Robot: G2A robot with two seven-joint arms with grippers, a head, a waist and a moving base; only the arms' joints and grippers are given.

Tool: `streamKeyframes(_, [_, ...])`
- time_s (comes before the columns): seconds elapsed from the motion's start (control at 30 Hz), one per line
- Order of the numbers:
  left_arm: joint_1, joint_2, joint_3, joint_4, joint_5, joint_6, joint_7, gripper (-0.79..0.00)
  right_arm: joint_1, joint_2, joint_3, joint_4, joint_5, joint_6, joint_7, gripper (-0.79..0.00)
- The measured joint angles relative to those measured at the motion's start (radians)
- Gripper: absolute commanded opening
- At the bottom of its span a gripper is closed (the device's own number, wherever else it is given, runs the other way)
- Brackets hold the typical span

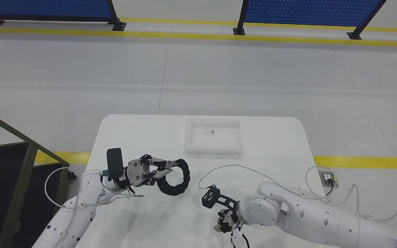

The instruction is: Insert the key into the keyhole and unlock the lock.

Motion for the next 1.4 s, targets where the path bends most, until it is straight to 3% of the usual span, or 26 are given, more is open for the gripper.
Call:
streamKeyframes(0.07, [0.0,0.0,0.0,0.0,0.0,0.0,0.0,-0.785,-0.006,-0.005,0.005,0.013,0.0,-0.006,0.005,-0.483])
streamKeyframes(0.1, [0.0,0.0,0.0,0.0,0.0,0.0,0.0,-0.785,-0.01,-0.008,0.009,0.022,-0.001,-0.007,0.008,-0.529])
streamKeyframes(0.17, [0.0,0.0,0.0,0.0,0.0,0.0,0.0,-0.785,-0.015,-0.012,0.015,0.032,0.0,-0.008,0.012,-0.717])
streamKeyframes(0.2, [0.0,0.0,0.0,0.0,0.0,0.0,0.0,-0.785,-0.019,-0.015,0.019,0.036,0.001,-0.012,0.013,-0.776])
streamKeyframes(0.23, [0.0,0.0,0.0,0.0,0.0,0.0,0.0,-0.785,-0.021,-0.017,0.022,0.039,0.001,-0.015,0.015,-0.785])
streamKeyframes(0.77, [0.0,0.0,0.0,0.0,0.0,0.0,0.0,-0.785,-0.04,-0.04,0.098,0.013,-0.031,-0.043,0.046,-0.785])
streamKeyframes(1.13, [0.0,0.0,0.0,0.0,0.0,0.0,0.0,-0.785,0.002,-0.029,0.254,-0.027,-0.038,-0.006,0.001,-0.785])
streamKeyframes(1.4, [0.01,0.014,-0.076,-0.013,-0.053,-0.016,-0.118,-0.785,0.06,-0.051,0.348,0.076,0.013,-0.029,-0.05,-0.785])
